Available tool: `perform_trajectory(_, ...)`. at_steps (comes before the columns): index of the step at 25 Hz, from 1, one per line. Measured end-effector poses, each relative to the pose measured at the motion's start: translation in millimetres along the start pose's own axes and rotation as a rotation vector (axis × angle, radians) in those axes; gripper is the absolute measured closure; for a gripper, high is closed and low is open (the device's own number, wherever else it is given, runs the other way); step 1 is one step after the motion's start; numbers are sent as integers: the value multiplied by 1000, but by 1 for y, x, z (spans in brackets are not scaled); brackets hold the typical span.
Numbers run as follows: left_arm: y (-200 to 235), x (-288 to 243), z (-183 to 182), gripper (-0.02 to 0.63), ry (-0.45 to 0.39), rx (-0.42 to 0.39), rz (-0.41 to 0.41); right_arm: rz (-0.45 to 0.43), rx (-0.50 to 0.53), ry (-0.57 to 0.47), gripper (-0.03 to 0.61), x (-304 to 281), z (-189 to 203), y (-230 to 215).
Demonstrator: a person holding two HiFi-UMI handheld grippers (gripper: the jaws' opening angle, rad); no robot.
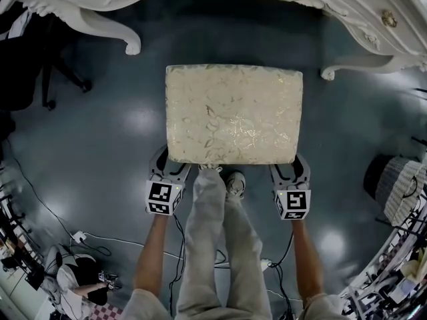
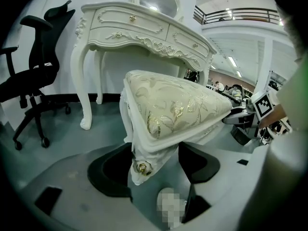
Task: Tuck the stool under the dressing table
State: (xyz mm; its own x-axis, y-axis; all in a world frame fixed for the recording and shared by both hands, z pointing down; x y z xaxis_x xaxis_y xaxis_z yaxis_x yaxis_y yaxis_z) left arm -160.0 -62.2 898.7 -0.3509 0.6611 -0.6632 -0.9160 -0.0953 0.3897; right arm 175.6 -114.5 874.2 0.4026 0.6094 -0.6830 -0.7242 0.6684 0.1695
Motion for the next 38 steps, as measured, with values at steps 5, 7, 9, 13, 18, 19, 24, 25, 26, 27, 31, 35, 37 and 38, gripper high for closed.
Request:
perform_trajectory(5, 0, -5, -5, 331, 9, -32, 18, 9, 9, -3, 285, -3, -2, -3)
perform_trajectory(7, 1, -9, -9, 331, 3, -37, 18, 14, 10, -8, 285, -6, -5, -5)
perform_trajectory(9, 4, -14, -16, 331, -5, -41, 17, 21, 9, -15, 285, -12, -9, -9)
perform_trajectory(13, 12, -33, -40, 331, -20, -50, 24, 39, 9, -30, 287, -32, -23, -25)
perform_trajectory(18, 16, -42, -49, 331, -47, -62, 25, 51, 21, -45, 288, -41, -27, -31)
perform_trajectory(19, 16, -43, -50, 331, -52, -64, 26, 55, 23, -47, 288, -41, -27, -31)
perform_trajectory(24, 22, -61, -71, 331, -69, -74, 27, 71, 32, -66, 290, -61, -40, -47)
perform_trajectory(25, 24, -66, -77, 331, -74, -76, 28, 73, 33, -70, 290, -67, -44, -52)
perform_trajectory(26, 25, -71, -83, 331, -78, -79, 28, 77, 34, -75, 290, -71, -48, -56)
perform_trajectory(27, 27, -75, -89, 331, -83, -82, 28, 81, 36, -80, 290, -76, -51, -60)
perform_trajectory(31, 33, -89, -106, 331, -94, -92, 28, 97, 41, -97, 293, -90, -61, -71)
perform_trajectory(35, 38, -102, -122, 331, -106, -97, 29, 106, 43, -106, 293, -104, -72, -82)
perform_trajectory(37, 40, -108, -130, 331, -117, -101, 29, 112, 44, -114, 293, -111, -77, -88)
perform_trajectory(38, 41, -112, -134, 331, -124, -102, 29, 116, 46, -119, 291, -114, -80, -91)
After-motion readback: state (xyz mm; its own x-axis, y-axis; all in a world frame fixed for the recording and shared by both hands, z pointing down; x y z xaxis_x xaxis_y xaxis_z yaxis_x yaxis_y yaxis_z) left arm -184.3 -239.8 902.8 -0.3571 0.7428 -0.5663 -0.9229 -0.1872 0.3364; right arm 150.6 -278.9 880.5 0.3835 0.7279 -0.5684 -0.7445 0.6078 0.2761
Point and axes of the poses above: the fingertips, and each gripper's own axes: x backward along the fingers, y to its left, z out of its underside, the point moved 6 cm from there along x, backward along the fingers, and after that the axes turned 14 degrees about x, right-handed, at the moved point
